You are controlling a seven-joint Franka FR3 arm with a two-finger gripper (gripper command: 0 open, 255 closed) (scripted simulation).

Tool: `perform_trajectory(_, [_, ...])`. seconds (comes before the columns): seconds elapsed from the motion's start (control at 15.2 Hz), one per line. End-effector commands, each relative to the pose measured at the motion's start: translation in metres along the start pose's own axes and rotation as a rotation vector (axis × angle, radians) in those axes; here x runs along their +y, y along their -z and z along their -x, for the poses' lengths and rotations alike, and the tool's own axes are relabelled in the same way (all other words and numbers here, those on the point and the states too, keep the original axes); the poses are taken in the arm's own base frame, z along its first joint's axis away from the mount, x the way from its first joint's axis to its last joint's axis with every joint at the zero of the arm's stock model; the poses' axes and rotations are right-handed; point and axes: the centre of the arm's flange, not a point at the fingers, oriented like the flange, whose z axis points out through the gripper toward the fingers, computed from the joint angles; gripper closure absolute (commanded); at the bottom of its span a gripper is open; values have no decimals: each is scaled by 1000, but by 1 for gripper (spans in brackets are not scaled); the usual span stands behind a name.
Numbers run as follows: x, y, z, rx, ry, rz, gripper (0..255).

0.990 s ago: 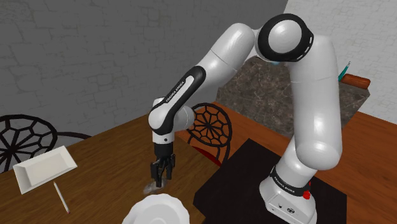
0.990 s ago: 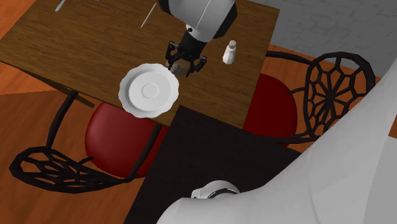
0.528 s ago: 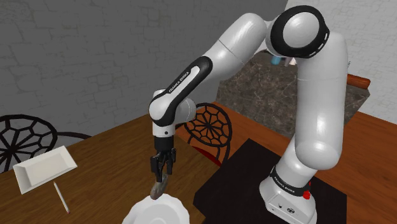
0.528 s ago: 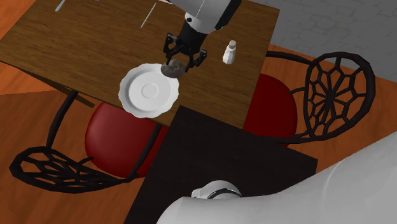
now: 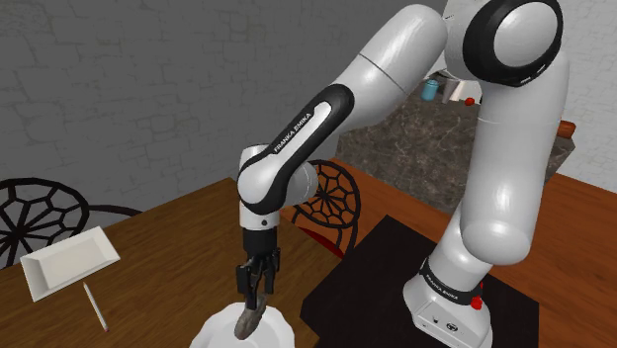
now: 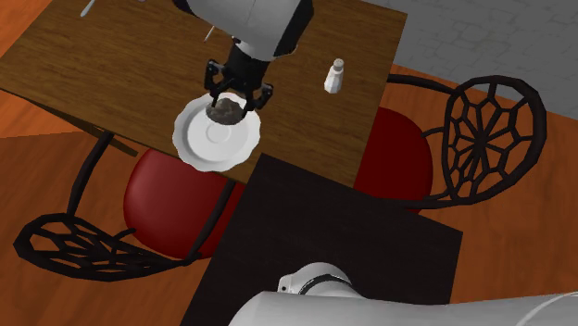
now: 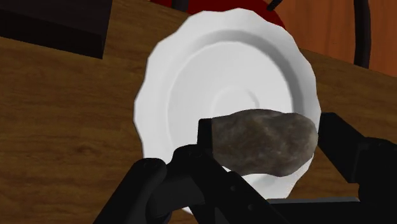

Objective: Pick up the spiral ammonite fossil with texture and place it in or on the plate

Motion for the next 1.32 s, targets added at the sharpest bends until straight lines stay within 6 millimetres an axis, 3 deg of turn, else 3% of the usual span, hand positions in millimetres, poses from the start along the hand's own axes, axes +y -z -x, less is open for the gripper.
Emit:
perform_trajectory(0.0, [-18,-13,12,1,-1,-1,255])
perform_trajectory(0.26, [-47,-30,36,1,-1,-1,255])
perform_trajectory(0.79, [-29,-66,23,1,-1,-1,255])
perform_trajectory(0.86, [-30,-61,24,1,-1,-1,255])
perform_trajectory(0.92, [-30,-61,24,1,-1,-1,0])
perform_trajectory(1.19, [-61,-112,43,-168,939,261,0])
perform_trajectory(1.25, [-62,-119,49,-194,1081,301,0])
